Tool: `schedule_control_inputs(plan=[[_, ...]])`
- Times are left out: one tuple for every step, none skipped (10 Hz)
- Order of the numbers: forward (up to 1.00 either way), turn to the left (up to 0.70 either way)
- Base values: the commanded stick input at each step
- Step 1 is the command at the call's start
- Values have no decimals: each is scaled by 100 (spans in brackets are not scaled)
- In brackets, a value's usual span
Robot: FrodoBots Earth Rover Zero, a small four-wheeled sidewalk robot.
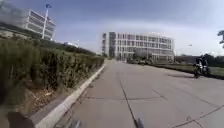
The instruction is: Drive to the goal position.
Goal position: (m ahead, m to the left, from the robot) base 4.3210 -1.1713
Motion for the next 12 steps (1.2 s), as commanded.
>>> schedule_control_inputs(plan=[[70,3],[70,0],[70,0],[70,0],[70,0],[70,0],[70,0],[70,0],[70,0],[70,0],[70,0],[70,0]])
